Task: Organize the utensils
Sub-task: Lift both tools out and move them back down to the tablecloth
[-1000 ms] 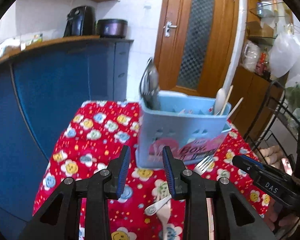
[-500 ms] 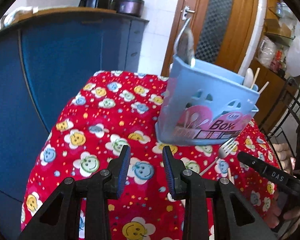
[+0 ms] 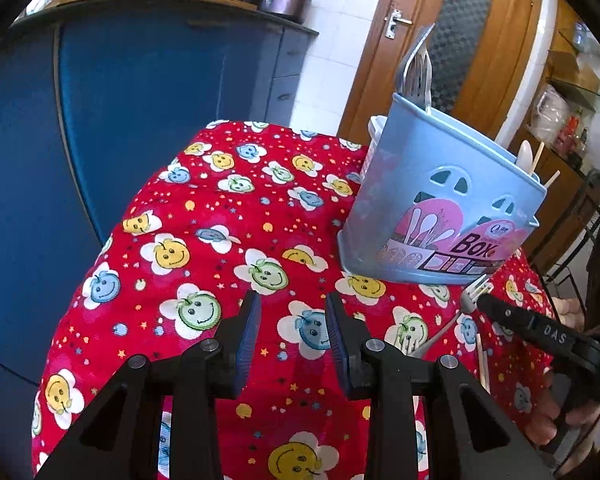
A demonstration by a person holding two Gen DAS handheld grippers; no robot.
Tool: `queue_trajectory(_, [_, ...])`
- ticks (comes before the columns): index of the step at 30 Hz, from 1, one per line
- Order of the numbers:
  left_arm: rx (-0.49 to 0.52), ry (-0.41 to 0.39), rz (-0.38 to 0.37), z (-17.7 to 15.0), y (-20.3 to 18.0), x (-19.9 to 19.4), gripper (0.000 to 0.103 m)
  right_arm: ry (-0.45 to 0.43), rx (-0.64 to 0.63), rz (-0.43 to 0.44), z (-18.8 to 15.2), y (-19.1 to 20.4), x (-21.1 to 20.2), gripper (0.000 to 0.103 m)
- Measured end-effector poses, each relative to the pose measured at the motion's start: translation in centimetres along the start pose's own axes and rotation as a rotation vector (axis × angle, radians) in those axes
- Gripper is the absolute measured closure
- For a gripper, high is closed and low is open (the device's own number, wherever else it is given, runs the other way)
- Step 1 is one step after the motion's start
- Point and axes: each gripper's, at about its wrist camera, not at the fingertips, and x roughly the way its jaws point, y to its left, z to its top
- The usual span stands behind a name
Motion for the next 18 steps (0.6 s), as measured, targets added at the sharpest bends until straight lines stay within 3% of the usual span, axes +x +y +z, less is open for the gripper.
queue_trajectory(7, [-0.003,-0.001,-0.003,-0.1,0.1,-0.1,0.069,-0.040,0.039,0.039,-0.1,0.1,0.8,0.059])
queue_trajectory(10, [-0.003,0.001,-0.007,-0.2,0.1,-0.2,0.069,-0.042,0.053,0.034,-0.1,-0.1,0.9,0.082])
queue_trajectory(14, [0.003,0.008,-0.009,-0.4,-0.1,-0.3,0.069,-0.055,0.100,0.086,-0.2,-1.0,0.5,0.093])
queue_trajectory(18, [0.011,0.009,-0.005,-0.5,-0.2,-0.4,0.069,-0.082,0.095,0.126,-0.4,-1.1,-0.7,0.096])
